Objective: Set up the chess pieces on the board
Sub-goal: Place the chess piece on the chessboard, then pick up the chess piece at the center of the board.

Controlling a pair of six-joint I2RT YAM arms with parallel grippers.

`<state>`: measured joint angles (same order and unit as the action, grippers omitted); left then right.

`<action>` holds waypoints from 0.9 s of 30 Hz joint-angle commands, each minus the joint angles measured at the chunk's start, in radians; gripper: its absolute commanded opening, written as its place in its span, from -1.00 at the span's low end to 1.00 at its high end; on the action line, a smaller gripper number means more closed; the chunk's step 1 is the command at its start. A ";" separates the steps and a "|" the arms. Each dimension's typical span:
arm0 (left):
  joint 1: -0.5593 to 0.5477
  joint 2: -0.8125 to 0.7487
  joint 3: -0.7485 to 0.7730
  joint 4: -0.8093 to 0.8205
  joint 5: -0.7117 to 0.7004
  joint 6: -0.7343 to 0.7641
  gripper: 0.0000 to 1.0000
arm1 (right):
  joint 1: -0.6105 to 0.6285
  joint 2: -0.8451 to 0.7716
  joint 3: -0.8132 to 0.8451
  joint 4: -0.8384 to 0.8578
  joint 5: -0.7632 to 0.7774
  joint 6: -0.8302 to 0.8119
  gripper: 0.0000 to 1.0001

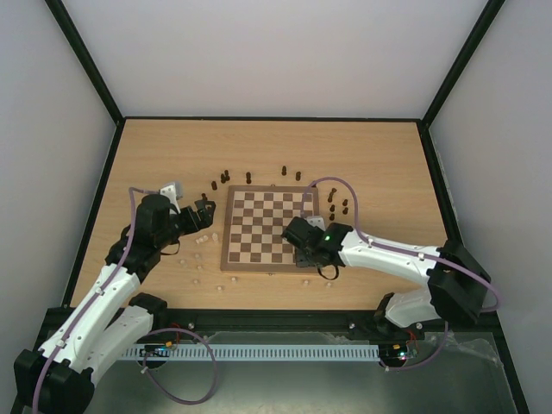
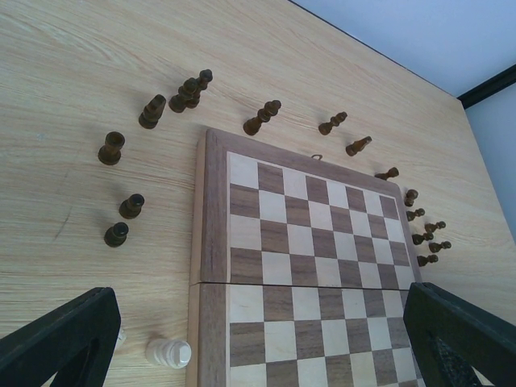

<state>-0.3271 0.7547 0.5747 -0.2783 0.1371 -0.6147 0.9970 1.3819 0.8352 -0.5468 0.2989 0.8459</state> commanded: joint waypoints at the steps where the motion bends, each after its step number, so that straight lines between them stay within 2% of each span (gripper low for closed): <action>1: -0.004 0.001 -0.004 -0.011 -0.006 -0.013 0.99 | 0.009 -0.056 0.003 -0.022 0.013 -0.003 -0.16; 8: -0.004 -0.002 -0.005 -0.017 -0.015 -0.018 0.99 | 0.008 -0.133 0.002 -0.029 0.025 -0.008 0.22; 13: -0.003 -0.006 -0.006 -0.019 -0.020 -0.019 0.99 | 0.009 -0.171 0.009 -0.044 0.047 -0.011 0.36; 18: -0.004 -0.014 -0.007 -0.019 -0.010 -0.016 0.99 | 0.008 -0.196 0.001 -0.055 0.068 0.004 0.59; 20: -0.003 -0.020 -0.007 -0.018 0.002 -0.013 0.99 | 0.008 -0.216 -0.010 -0.052 0.072 0.017 0.75; 22: -0.003 -0.025 -0.006 -0.019 0.015 -0.010 0.99 | 0.008 -0.246 -0.026 -0.044 0.079 0.030 1.00; 27: -0.004 -0.022 -0.003 -0.016 0.041 -0.004 0.99 | 0.005 -0.334 -0.035 -0.076 0.167 0.107 0.97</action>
<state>-0.3271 0.7380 0.5747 -0.2798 0.1429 -0.6289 0.9974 1.1107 0.8085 -0.5575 0.3679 0.8764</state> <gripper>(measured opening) 0.995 0.987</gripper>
